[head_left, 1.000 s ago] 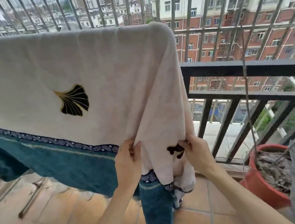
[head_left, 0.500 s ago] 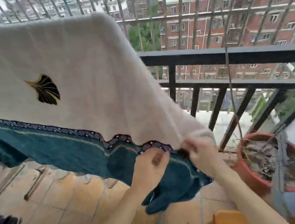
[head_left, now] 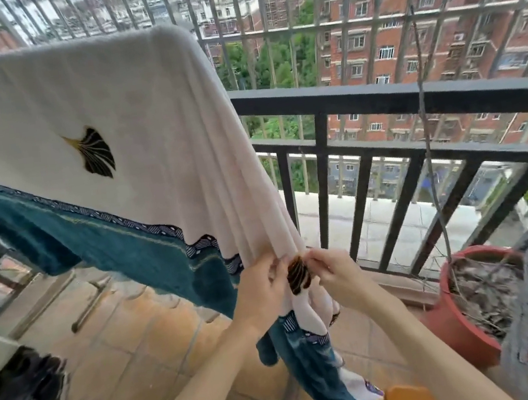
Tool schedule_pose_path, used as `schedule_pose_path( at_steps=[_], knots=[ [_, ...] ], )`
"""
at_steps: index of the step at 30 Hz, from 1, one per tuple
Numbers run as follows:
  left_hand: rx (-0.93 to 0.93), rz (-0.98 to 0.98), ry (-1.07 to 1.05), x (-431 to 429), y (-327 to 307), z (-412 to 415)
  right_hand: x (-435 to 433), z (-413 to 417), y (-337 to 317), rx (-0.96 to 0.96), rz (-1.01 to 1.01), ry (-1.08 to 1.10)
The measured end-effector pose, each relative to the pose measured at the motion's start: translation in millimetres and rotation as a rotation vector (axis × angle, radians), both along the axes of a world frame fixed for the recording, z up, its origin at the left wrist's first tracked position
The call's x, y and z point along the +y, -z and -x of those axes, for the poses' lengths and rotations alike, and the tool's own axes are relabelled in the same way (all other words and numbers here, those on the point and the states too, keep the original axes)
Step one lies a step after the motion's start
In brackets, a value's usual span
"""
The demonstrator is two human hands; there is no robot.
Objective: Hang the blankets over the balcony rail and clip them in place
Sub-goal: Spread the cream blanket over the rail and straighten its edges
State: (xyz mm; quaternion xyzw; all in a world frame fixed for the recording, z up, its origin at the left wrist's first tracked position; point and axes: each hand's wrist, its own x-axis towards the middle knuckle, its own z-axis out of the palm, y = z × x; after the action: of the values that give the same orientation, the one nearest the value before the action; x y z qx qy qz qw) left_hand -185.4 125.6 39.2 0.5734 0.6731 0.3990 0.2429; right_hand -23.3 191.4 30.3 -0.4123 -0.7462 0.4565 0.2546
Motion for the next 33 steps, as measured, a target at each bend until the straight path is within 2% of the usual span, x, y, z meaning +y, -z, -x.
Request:
schedule_pose_path(
  at_steps=[3, 6, 9, 11, 13, 16, 19, 21, 24, 26, 29, 31, 33],
  knots=[
    [-0.068, -0.017, -0.013, -3, -5, 4, 4, 0, 7, -0.102, 0.059, -0.034],
    [-0.267, -0.025, -0.07, -9, -15, 7, 15, 4, 37, -0.343, 0.078, -0.012],
    [-0.331, -0.034, -0.097, -12, -27, 10, 22, 11, 78, -0.561, 0.184, 0.073],
    [-0.308, -0.044, -0.092, -15, -30, 15, 23, 15, 99, -0.536, 0.172, 0.122],
    [-0.218, -0.046, -0.113, -19, -28, 24, 25, 19, 110, -0.476, 0.039, 0.125],
    [-0.071, -0.036, -0.267, -23, -17, 51, 36, 16, 110, -0.47, -0.019, 0.125],
    [0.013, -0.066, -0.425, -25, -6, 73, 56, -1, 103, -0.367, -0.093, 0.318],
    [0.031, -0.064, -0.426, -22, -2, 73, 68, -14, 98, -0.337, -0.161, 0.426],
    [0.023, -0.071, -0.376, -12, 0, 60, 75, -27, 107, -0.505, -0.23, 0.379],
    [0.021, -0.085, -0.336, -5, 1, 54, 74, -36, 122, -0.603, -0.176, 0.402],
    [0.021, -0.084, -0.302, 2, 4, 53, 68, -57, 129, -0.611, 0.111, 0.598],
    [0.005, -0.077, -0.286, 4, 7, 53, 66, -69, 135, -0.588, 0.201, 0.575],
    [0.0, -0.078, -0.262, 5, 10, 51, 60, -70, 133, -0.548, 0.226, 0.435]
  ],
)
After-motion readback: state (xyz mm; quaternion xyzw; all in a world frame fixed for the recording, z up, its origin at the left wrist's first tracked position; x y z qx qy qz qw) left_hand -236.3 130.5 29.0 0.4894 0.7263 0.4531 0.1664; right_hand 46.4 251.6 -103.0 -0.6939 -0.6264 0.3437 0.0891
